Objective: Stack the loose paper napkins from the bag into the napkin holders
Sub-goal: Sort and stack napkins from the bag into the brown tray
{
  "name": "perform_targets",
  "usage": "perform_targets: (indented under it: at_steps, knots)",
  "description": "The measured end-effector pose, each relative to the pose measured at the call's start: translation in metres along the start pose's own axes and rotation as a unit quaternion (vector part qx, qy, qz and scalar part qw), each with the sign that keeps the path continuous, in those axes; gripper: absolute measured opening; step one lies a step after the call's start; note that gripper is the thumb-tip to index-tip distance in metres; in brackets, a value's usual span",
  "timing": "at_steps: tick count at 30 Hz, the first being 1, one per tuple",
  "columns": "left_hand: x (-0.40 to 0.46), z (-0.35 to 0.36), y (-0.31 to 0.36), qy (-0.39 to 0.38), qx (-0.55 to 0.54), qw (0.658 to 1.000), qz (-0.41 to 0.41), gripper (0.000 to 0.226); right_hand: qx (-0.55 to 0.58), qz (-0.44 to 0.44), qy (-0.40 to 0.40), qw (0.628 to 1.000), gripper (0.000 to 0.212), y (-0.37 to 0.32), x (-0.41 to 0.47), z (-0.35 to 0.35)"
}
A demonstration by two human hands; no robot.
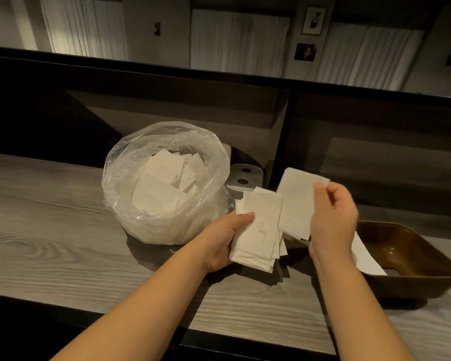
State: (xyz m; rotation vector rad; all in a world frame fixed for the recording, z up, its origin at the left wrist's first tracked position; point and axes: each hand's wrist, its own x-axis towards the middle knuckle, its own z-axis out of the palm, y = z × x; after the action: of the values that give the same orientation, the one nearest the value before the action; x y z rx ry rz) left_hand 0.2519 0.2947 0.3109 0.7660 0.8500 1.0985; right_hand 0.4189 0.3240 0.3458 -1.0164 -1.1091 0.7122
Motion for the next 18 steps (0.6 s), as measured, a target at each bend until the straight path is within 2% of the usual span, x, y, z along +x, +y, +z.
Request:
perform_targets:
  at_steps: [3, 5, 7, 9, 11, 13, 15, 16, 18]
  knots:
    - [0.001, 0.0, -0.001, 0.027, -0.021, 0.999, -0.005, 0.032, 0.07, 0.027, 0.023, 0.997, 0.014, -0.006, 0.001, -0.004]
    - [0.003, -0.001, -0.003, 0.042, -0.021, 0.999, 0.002, 0.035, 0.099, 0.078, -0.023, 0.992, 0.008, -0.006, -0.002, -0.001]
    - [0.006, -0.001, -0.004, 0.046, -0.033, 0.998, 0.01, 0.037, 0.035, 0.095, -0.083, 0.991, 0.008, 0.001, -0.008, 0.009]
    - [0.009, 0.0, -0.003, 0.041, -0.056, 0.998, 0.005, 0.048, -0.075, 0.064, -0.12, 0.988, 0.011, 0.01, -0.016, 0.023]
    - [0.01, 0.001, -0.002, 0.024, -0.048, 0.999, -0.004, 0.057, -0.157, 0.027, -0.123, 0.98, 0.014, 0.021, -0.019, 0.032]
    - [0.008, 0.002, -0.004, 0.015, -0.011, 1.0, 0.011, 0.05, -0.195, 0.011, -0.119, 0.974, 0.015, 0.027, -0.02, 0.036]
    - [0.009, 0.001, -0.009, 0.016, 0.033, 0.998, 0.043, 0.036, -0.178, 0.035, -0.129, 0.975, 0.005, 0.027, -0.019, 0.035]
    - [0.011, 0.0, -0.011, 0.023, 0.047, 0.997, 0.056, 0.036, -0.147, 0.067, -0.141, 0.977, 0.007, 0.027, -0.019, 0.035]
    - [0.013, -0.001, -0.011, 0.055, 0.019, 0.996, 0.071, 0.036, -0.063, 0.162, -0.18, 0.968, 0.035, 0.024, -0.018, 0.03]
